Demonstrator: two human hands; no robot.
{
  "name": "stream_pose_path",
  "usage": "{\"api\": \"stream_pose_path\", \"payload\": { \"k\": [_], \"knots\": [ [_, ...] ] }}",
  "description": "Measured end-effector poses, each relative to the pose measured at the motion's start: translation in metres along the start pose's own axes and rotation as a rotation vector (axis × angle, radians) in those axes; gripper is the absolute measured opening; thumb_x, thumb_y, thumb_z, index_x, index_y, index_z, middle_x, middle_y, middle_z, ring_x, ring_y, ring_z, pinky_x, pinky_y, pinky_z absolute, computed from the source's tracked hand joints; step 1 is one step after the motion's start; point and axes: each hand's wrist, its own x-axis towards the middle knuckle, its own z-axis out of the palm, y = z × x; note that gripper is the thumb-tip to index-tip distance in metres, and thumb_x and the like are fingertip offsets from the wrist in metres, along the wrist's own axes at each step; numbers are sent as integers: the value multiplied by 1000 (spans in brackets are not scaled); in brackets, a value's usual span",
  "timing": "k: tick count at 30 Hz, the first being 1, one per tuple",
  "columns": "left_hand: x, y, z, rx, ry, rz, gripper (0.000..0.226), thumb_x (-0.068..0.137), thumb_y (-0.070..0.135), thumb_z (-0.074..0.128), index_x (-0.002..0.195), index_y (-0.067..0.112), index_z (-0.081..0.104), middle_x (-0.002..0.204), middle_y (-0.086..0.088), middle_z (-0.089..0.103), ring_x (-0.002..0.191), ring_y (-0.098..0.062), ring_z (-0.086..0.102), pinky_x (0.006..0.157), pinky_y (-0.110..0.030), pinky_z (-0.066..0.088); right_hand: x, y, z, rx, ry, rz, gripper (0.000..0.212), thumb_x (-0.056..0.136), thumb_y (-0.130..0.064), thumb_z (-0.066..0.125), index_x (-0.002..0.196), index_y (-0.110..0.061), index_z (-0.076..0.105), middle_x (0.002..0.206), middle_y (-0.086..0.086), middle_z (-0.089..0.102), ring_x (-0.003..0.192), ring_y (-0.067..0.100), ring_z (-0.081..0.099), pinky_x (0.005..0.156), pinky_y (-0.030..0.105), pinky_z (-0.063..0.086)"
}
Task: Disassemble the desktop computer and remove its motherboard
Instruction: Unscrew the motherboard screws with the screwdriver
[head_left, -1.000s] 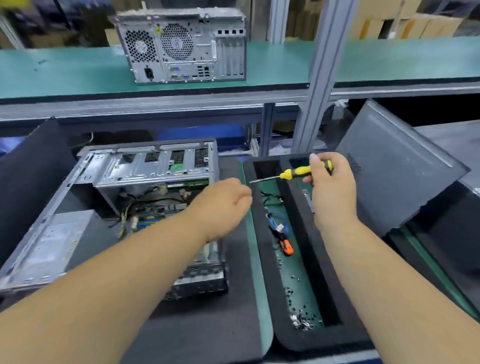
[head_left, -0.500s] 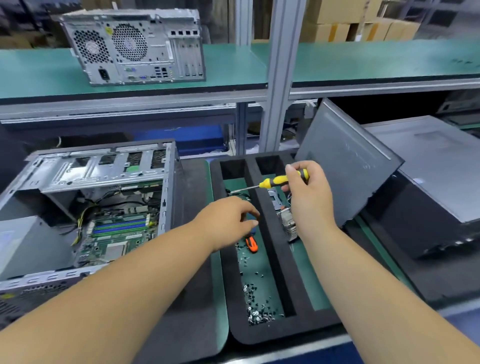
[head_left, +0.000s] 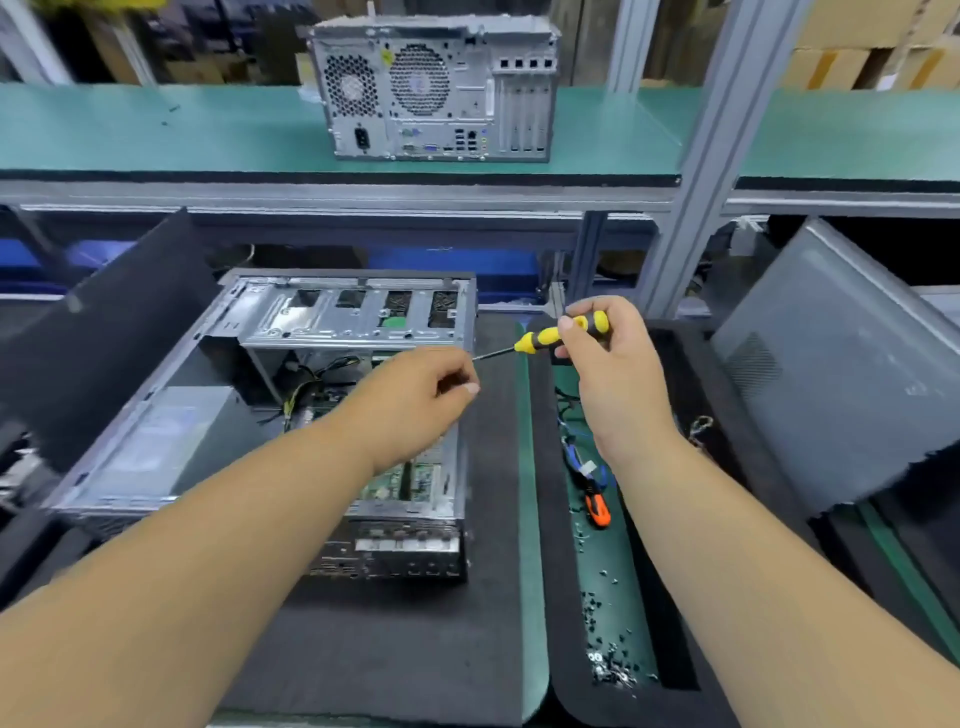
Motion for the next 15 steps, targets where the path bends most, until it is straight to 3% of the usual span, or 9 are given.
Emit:
{"api": "stream_pose_path", "payload": {
  "k": [2,4,6,8,11,15],
  "knots": [
    [-4,-22,-14,0,-6,-71,12,93,30,57,81,30,57,75,11,60,71,-7,56,63,-26,43,3,1,21,-22,-37,-19,5,94,-27,58,92,-32,57,92,-3,60,79,5,61,61,7,43],
    [-8,-46,-26,31,-78,-134,12,92,30,57,80,30,57,77,10,61,72,-12,57,63,-25,43,4,3,44,-43,-94,-31,3,95,-27,58,95,-30,58,94,0,60,82,7,60,65,11,44],
    [-10,-70,-35,83,-222,-195,11,92,34,58,81,31,59,77,11,60,69,-10,56,59,-24,41,6,7,66,-65,-162,-34,3,94,-26,59,96,-29,59,94,-3,59,87,16,61,72,23,47],
    [-10,-91,-40,134,-408,-242,10,91,37,59,83,31,61,76,12,60,66,-7,53,57,-24,39,7,11,87,-120,-244,-47,3,94,-27,60,96,-29,60,89,-5,58,84,16,61,72,25,48],
    [-2,-111,-40,264,-691,-256,13,91,41,59,91,28,62,88,10,62,83,-14,57,70,-27,42,9,17,115,-193,-368,-73,6,93,-25,63,97,-28,60,84,-8,55,71,3,57,65,16,44],
    [17,-119,-31,410,-1025,-232,34,87,52,60,109,27,61,104,8,59,99,-17,53,91,-34,41,17,24,143,-425,-460,-164,12,92,-31,64,102,-30,57,90,-16,51,75,-1,50,64,17,37]
  ]
}}
